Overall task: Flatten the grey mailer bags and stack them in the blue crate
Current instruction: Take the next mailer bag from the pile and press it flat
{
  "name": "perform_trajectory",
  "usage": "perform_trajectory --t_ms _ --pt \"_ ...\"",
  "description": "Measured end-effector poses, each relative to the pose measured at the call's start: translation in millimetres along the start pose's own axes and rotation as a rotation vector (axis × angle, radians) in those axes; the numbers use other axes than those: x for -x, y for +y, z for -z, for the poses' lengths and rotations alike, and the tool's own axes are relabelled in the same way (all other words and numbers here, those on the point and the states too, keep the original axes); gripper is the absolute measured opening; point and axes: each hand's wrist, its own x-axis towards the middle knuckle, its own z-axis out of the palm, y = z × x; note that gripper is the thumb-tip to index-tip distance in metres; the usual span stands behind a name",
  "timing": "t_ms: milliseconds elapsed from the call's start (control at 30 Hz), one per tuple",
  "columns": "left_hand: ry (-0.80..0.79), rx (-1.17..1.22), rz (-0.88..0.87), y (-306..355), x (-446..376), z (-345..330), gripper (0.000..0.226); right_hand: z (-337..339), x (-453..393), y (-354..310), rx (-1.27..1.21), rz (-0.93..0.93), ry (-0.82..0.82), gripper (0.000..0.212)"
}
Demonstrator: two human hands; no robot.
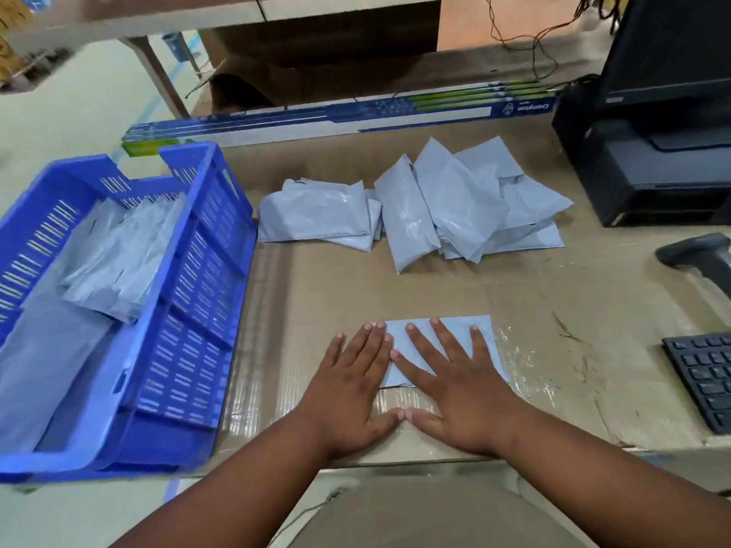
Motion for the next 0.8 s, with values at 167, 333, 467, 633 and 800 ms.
perform_trajectory --t_ms 167,333,467,633,800 --pt "-0.024 0.003 0.004 -1.2 -2.9 -1.5 0.105 2.7 -6.2 1.0 -0.029 0.004 -0.070 0.087" --pt "-0.033 0.005 0.007 1.3 -2.6 2.9 0.105 14.4 -6.9 2.6 -0.058 0.011 -0.149 0.088" --pt "-0.053 -0.010 0.039 10.3 -4.3 14.5 0.109 19.0 1.3 4.7 -0.064 0.012 -0.116 0.089" --pt "-0.102 -0.038 -0.123 24.2 -23.0 32.2 0.118 21.9 27.2 24.1 -0.043 -0.121 -0.067 0.096" --pt "-0.165 -0.051 -0.157 42.0 -41.7 25.6 0.124 10.8 39.9 39.8 -0.111 -0.182 -0.131 0.101"
